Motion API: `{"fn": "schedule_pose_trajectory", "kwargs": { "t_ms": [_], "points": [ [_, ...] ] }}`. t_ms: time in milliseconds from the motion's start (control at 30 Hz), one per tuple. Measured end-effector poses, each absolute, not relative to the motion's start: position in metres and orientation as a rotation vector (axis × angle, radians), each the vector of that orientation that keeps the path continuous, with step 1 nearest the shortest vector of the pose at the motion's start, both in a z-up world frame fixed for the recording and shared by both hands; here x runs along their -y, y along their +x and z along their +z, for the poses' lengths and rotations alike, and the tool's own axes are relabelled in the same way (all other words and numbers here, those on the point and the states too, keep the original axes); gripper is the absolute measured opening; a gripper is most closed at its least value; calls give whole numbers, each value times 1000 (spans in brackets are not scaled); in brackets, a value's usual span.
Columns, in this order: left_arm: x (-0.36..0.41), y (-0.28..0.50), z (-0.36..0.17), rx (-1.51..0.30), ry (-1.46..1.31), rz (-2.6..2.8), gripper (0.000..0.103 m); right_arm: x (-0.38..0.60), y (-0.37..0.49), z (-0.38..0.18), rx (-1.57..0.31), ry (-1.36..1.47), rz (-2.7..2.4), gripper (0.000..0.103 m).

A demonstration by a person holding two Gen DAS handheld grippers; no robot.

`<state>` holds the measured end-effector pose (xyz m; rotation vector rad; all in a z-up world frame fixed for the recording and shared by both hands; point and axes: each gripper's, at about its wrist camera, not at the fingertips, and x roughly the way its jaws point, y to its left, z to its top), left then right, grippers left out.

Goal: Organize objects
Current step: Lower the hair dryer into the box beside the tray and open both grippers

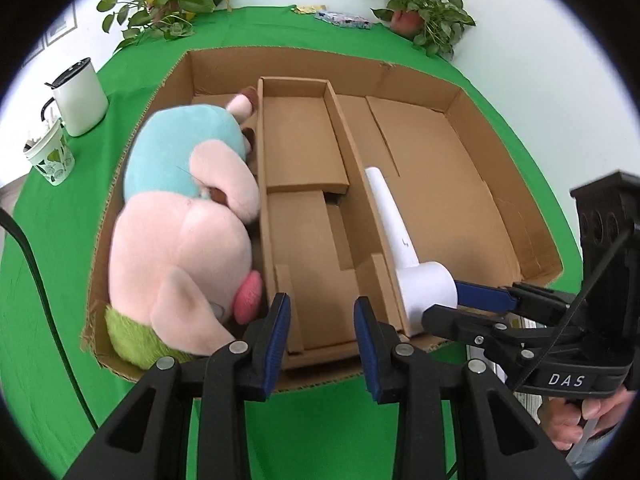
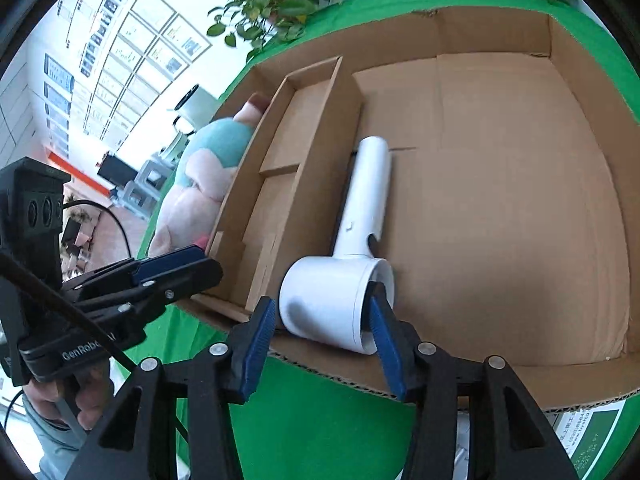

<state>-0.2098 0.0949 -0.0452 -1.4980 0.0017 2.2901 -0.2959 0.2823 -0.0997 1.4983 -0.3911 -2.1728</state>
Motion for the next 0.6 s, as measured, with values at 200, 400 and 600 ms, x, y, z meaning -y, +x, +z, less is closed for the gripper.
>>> {"fn": "schedule_pose_trajectory", "kwargs": {
  "t_ms": [200, 400, 600],
  "points": [
    [-106, -213, -53, 5, -1487, 2282, 31, -265, -293, -101, 255, 1505, -2236, 52],
    [-102, -202, -49, 15, -1447, 2346, 32, -269, -246, -59, 53, 1236, -2641, 81],
    [-101, -122, 8, -134, -892, 2725, 79, -275, -161, -29, -104, 867, -2881, 102]
  ]
}}
